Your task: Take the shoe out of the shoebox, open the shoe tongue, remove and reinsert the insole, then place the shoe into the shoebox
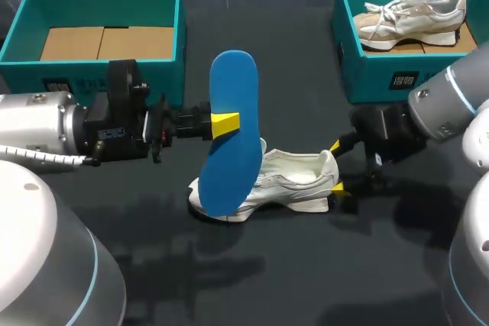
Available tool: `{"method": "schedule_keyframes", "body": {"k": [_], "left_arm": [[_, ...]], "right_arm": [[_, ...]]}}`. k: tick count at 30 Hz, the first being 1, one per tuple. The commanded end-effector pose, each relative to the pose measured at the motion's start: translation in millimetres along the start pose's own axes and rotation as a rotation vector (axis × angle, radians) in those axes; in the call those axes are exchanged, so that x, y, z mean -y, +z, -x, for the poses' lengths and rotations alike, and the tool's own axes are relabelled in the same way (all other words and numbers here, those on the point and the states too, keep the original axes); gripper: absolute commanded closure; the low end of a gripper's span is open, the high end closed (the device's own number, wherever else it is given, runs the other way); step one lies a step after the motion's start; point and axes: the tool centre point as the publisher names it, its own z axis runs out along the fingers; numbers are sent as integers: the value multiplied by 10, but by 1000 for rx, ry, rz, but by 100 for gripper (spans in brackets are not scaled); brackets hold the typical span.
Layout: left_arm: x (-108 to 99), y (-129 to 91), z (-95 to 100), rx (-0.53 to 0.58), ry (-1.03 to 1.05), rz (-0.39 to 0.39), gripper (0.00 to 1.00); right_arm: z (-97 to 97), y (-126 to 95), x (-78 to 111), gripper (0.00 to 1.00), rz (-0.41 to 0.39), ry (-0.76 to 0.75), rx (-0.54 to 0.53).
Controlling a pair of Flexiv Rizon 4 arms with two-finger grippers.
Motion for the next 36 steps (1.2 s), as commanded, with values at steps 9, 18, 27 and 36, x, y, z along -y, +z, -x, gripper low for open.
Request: {"method": "schedule_keyframes", "body": {"k": [9, 18, 27, 36], "left_arm": [[-8, 9, -8, 3, 0, -2, 100], [-8, 9, -8, 3, 0, -2, 100], [-8, 9, -8, 3, 0, -2, 100], [-8, 9, -8, 3, 0, -2, 100]], "right_arm": [[-12, -28, -211, 0, -423, 46, 7], [-20, -70, -304, 0, -571, 27, 7], [-87, -72, -382, 0, -662, 3, 55], [-102, -40, -387, 0, -654, -20, 82]]}}
